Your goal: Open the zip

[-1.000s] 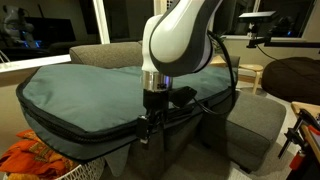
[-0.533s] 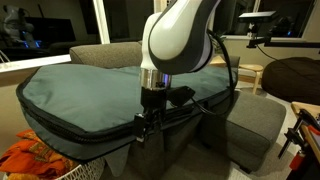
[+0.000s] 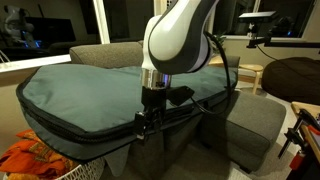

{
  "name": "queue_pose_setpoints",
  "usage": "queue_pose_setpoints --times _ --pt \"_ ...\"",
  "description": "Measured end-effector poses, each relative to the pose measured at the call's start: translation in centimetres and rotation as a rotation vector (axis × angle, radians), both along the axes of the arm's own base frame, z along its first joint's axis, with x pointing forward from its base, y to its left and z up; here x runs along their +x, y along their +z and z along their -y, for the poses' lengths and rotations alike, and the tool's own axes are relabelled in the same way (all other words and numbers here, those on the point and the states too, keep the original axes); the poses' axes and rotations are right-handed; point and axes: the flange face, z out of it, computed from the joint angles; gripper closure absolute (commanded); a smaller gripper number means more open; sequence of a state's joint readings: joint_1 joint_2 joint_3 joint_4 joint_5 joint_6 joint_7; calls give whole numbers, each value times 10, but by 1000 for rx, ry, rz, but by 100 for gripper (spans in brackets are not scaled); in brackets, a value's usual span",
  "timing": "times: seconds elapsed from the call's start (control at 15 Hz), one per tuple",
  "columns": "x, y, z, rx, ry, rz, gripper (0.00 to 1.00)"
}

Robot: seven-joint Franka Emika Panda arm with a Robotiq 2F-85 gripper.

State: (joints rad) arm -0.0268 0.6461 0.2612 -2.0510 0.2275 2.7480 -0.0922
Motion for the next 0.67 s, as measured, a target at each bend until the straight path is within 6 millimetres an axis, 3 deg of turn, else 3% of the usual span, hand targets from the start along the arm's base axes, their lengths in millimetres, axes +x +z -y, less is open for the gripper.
queue_pose_setpoints --times 0.67 --pt "18 -20 2 14 -18 -3 0"
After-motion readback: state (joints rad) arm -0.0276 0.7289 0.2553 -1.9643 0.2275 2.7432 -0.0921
